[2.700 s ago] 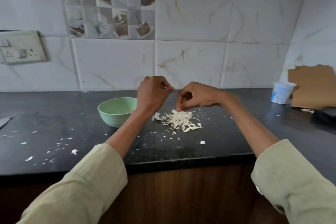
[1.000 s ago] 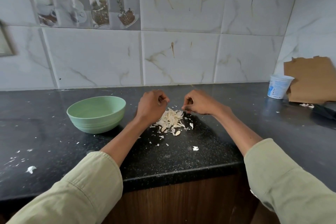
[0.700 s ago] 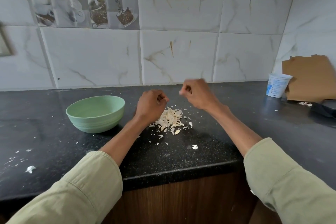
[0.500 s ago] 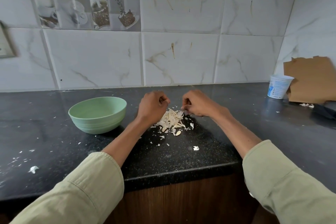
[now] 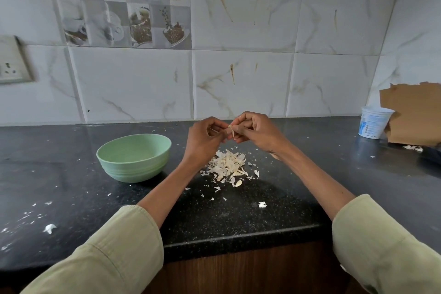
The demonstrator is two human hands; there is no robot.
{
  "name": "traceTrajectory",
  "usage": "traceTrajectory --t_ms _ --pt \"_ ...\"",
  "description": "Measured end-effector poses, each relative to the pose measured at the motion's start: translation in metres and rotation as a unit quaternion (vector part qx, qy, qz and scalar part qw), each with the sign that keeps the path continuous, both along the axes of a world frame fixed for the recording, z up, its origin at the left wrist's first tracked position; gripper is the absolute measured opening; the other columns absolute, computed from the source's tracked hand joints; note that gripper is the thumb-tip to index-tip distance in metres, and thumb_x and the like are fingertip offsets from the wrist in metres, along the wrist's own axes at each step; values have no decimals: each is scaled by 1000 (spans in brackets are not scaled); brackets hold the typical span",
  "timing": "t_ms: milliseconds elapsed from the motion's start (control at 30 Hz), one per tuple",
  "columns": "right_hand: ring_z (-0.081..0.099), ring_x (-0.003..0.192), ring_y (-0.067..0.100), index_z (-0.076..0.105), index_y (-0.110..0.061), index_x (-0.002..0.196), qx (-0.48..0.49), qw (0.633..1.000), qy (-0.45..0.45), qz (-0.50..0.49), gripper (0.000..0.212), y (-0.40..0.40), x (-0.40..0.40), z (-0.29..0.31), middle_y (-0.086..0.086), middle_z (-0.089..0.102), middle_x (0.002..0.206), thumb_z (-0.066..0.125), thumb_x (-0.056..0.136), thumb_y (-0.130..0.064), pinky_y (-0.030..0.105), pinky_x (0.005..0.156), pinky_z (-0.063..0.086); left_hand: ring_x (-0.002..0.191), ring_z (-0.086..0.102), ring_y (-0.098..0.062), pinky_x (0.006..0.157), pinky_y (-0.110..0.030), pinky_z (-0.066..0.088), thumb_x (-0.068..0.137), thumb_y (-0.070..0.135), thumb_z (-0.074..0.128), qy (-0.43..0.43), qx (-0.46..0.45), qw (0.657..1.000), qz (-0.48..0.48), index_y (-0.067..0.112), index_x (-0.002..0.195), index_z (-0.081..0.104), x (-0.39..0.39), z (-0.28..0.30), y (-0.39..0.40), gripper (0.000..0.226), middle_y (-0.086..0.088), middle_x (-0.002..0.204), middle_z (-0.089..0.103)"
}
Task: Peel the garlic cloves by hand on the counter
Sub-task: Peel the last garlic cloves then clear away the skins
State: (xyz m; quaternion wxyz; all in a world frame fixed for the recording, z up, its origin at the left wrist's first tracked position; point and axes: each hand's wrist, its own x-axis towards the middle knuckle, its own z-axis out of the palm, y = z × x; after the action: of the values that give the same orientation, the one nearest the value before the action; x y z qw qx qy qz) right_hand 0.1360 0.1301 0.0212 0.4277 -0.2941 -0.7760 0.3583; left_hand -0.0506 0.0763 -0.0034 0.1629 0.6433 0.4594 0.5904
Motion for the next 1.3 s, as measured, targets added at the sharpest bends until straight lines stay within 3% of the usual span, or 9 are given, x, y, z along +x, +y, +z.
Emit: traceTrajectory --t_ms 133,333,433,533,767,867,1000,1300 --pt "77 88 23 66 -1 111 7 1000 -6 0 19 1 1 0 12 81 99 72 100 -16 35 83 64 79 77 -15 77 -24 61 91 25 83 -33 -13 999 -26 15 104 77 1 1 1 17 0 84 80" --pt "74 81 16 73 -9 102 95 994 -21 -45 11 0 3 1 2 80 91 77 97 -19 31 79 63 78 73 -4 71 -15 53 88 20 86 -79 -31 996 -26 12 98 77 3 3 0 16 1 87 80" --pt "71 76 9 77 -10 100 115 991 -23 -59 7 -1 2 1 0 79 86 79 95 -15 28 76 61 81 76 -9 74 -21 58 89 20 86 -56 -14 998 -13 13 98 76 3 2 0 15 0 86 80" --pt "75 78 13 78 -9 101 108 992 -19 -58 10 -3 1 1 1 80 85 80 95 -17 29 77 63 80 77 -14 79 -27 62 91 19 83 -28 11 1000 6 15 96 78 4 3 -5 9 1 82 79" --pt "78 79 17 81 -10 98 100 993 -21 -60 9 -4 1 2 0 81 84 79 96 -18 25 73 62 76 75 -9 76 -26 63 90 22 84 -1 13 999 30 17 96 81 7 5 -7 8 5 79 79" --pt "78 79 16 81 -9 97 91 994 -14 -51 9 -5 1 3 0 81 86 79 95 -18 25 74 61 77 75 -8 71 -21 61 85 27 90 -5 13 1000 26 15 96 82 7 5 -7 19 4 81 79" --pt "78 79 15 81 -8 102 65 997 -7 -43 15 -5 0 3 1 81 87 81 93 -19 24 75 62 76 75 -11 72 -26 63 83 26 92 -18 22 999 41 14 92 80 7 5 -7 19 2 80 78" --pt "78 94 22 77 6 111 -103 991 89 18 24 1 0 3 17 80 104 81 89 -4 26 85 63 73 74 -8 70 -26 62 84 14 89 -29 43 996 66 14 88 79 9 7 -9 11 4 77 77"
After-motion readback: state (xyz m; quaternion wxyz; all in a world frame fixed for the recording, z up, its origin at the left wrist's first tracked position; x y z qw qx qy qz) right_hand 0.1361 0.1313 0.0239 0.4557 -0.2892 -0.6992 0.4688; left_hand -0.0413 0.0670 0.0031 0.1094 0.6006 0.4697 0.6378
